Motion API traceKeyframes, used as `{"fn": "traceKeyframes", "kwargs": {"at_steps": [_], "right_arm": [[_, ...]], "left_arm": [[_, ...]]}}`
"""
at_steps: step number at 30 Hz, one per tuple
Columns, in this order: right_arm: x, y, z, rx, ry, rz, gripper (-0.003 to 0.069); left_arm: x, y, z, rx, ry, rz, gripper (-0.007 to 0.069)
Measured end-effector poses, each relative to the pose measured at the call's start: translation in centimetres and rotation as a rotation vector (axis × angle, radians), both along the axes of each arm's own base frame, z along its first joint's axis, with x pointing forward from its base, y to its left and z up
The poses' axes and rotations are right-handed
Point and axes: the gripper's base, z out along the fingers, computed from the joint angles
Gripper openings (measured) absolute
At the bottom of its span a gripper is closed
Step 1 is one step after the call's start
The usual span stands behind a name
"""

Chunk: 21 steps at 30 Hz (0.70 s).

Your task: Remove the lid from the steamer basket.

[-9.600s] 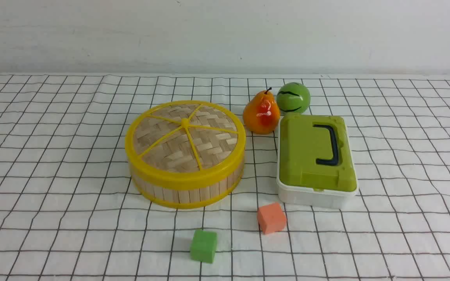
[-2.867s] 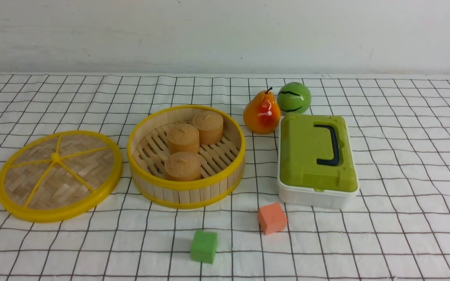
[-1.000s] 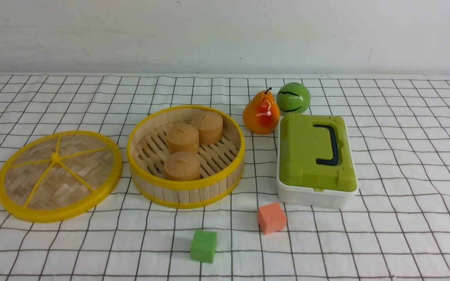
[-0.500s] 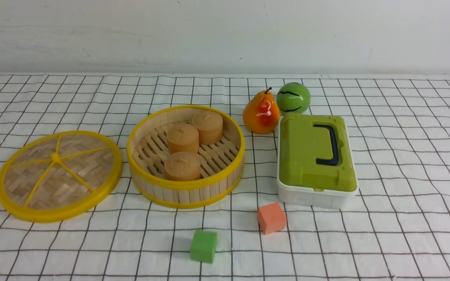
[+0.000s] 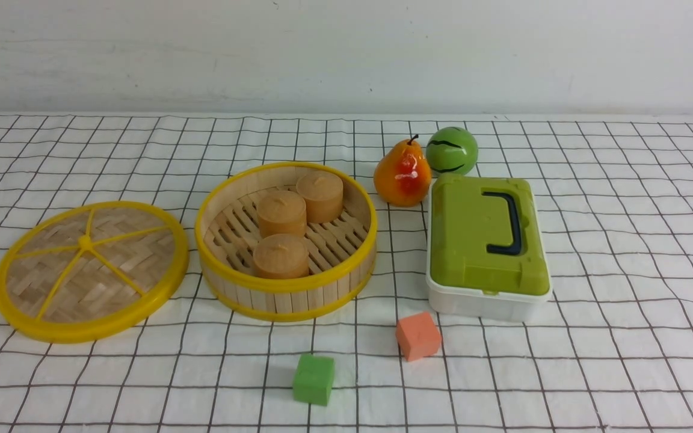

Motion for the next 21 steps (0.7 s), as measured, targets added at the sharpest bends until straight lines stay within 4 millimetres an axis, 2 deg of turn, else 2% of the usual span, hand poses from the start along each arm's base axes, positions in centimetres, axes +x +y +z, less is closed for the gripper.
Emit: {"fn": "traceKeyframes", "kwargs": {"at_steps": [21], "right_arm": [[0.0, 0.0, 0.0, 0.0, 0.0, 0.0, 0.024]], "left_arm": [[0.0, 0.0, 0.0, 0.0, 0.0, 0.0, 0.0008]]}}
